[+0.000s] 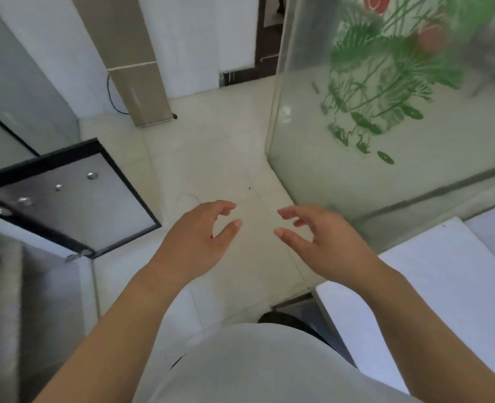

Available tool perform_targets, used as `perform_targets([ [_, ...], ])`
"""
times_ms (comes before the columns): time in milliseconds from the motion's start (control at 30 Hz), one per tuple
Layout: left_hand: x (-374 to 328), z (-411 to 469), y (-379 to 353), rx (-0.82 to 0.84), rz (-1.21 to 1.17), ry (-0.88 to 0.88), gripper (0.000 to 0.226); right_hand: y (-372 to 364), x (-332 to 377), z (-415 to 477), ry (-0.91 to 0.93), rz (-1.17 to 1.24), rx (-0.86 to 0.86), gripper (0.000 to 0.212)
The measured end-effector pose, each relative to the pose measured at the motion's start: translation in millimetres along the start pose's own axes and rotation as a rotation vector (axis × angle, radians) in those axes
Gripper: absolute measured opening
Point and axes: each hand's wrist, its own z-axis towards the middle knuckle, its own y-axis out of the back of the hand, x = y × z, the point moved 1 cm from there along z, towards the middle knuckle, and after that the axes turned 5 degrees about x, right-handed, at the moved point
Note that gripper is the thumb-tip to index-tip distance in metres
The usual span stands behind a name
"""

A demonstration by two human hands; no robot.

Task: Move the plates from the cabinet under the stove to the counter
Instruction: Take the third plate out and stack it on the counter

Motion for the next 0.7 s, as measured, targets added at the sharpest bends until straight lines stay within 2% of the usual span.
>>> perform_targets([
  [400, 99, -40, 94, -0.435, -0.007, 0.317, 0.038, -67, 130, 127, 0.436, -0.073, 0.321, 0.036],
  [700, 163, -38, 163, -0.609, -0.056, 0.615, 0.039, -116, 206, 250, 0.687, -0.111, 0.537, 0.035],
])
